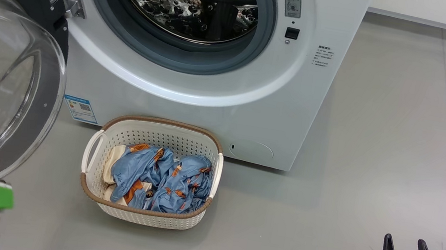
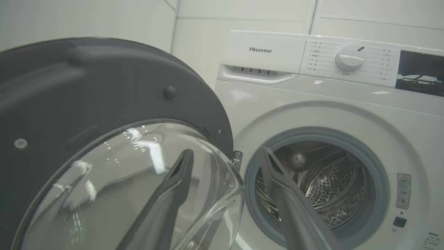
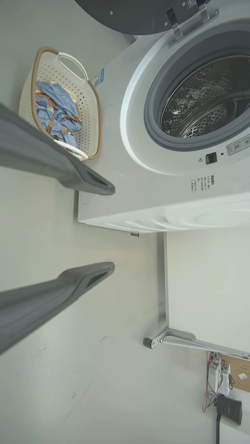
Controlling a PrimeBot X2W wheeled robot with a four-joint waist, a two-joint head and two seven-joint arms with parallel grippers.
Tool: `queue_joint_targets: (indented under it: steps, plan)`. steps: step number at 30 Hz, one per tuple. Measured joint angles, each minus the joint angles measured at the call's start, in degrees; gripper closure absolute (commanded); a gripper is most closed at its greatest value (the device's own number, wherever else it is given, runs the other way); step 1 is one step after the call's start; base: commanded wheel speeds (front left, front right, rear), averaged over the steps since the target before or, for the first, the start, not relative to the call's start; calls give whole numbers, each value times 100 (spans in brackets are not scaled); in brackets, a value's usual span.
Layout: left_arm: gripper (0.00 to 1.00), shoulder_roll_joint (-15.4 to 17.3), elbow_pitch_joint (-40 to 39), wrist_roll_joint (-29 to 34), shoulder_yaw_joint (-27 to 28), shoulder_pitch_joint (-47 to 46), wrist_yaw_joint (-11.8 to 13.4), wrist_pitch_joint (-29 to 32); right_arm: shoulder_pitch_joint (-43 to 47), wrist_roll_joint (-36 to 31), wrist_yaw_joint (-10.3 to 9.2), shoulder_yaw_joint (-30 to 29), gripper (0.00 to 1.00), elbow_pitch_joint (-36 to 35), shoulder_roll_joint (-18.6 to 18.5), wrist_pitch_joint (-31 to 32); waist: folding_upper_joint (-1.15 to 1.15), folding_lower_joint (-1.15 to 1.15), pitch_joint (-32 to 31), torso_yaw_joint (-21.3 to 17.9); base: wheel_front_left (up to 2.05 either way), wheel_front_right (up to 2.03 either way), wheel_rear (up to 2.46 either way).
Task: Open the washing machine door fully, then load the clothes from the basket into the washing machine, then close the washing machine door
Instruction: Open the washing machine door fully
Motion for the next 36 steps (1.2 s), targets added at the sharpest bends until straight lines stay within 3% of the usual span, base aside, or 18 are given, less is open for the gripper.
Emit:
queue_joint_targets:
  steps: [11, 20, 36]
  plan:
    - [0, -3, 504, 600, -454, 1369, -84, 33, -180, -54, 0, 83, 0, -60, -20, 0, 0, 0, 119, -600, 0, 0, 0]
    - [0, -62, 700, 657, -667, 1788, -158, -69, -159, -77, 0, -62, 0, -62, -30, 0, 0, 0, 120, -1047, 0, 0, 0]
    - [0, -129, 769, 855, -497, 2100, -122, -118, 77, -77, 1, -134, 0, -127, -73, 0, 0, 0, -176, -1118, 0, 0, 0]
